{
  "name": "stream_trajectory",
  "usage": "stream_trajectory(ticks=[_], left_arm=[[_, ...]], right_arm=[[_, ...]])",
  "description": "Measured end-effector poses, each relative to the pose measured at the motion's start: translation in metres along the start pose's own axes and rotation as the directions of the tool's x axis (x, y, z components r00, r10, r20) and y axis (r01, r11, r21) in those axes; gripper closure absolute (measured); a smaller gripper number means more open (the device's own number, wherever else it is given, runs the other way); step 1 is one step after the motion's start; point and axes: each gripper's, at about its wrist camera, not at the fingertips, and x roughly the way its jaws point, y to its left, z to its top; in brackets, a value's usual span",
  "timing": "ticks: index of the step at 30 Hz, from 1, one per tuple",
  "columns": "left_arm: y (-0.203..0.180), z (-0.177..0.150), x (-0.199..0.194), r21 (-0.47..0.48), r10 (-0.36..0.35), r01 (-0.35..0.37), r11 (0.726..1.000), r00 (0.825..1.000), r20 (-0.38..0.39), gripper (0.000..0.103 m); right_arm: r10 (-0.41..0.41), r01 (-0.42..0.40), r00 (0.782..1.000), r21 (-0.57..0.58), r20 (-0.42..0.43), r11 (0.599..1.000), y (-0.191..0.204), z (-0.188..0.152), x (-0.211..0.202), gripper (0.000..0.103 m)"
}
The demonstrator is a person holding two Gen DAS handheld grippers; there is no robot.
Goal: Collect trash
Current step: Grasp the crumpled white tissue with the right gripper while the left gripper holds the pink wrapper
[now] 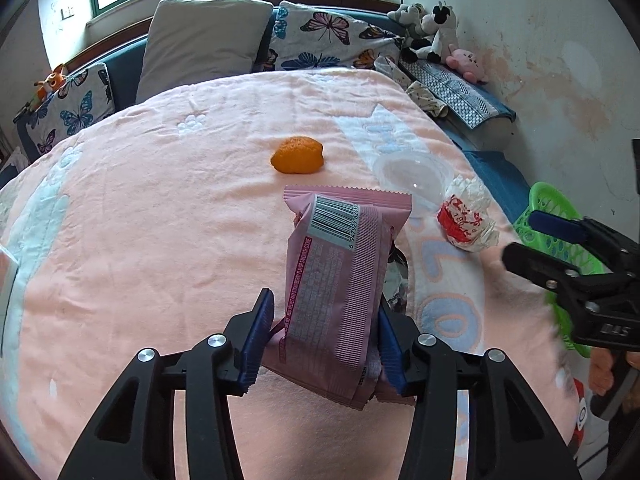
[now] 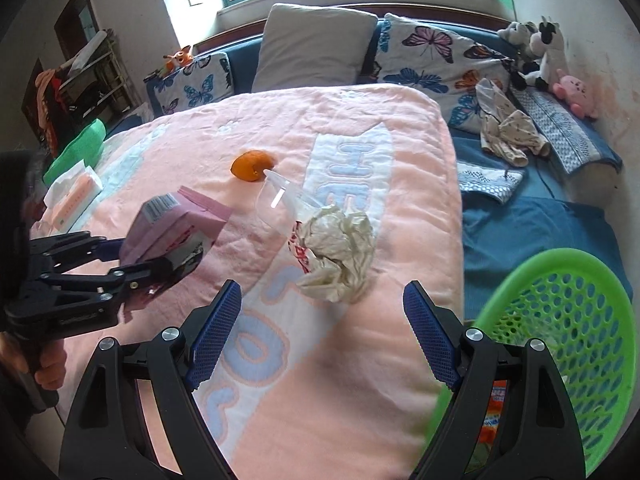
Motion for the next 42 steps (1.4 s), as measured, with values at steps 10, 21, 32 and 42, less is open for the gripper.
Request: stream_trajectory(ticks=[10,21,32,42], left_arm=[[0.010,-0.001,-0.007,-0.018,-0.006,0.006,1.000,1.000,0.011,0.056],[0.020,-0.002,-0.003,-0.037,-0.005,0.006,0.999,1.000,0.005,0.056],[0.021,-0.002,-0.002,-0.042,-0.006,0.006,0.999,1.000,-0.001,0.056],[0.021,-0.001,-0.001,-0.041,-0.004,0.004,0.999,1.000,-0.001,0.056]], right_arm=[[0.003,-0.002,1.000,0.016,-0.027,1.000,0.000,0.010,0.031,0.022],[-0.003,0.004,0.999,0.034,-0.039,0.999,-0.003,0.012,0.046,0.027],[-0.016,0.018,0.999,0.053,-0.043,0.998,-0.009,0.012,0.047,0.043],[-0.020,0.023,0.999,0.071,-0.042,0.997,-0.014,0.011,0.049,0.048]])
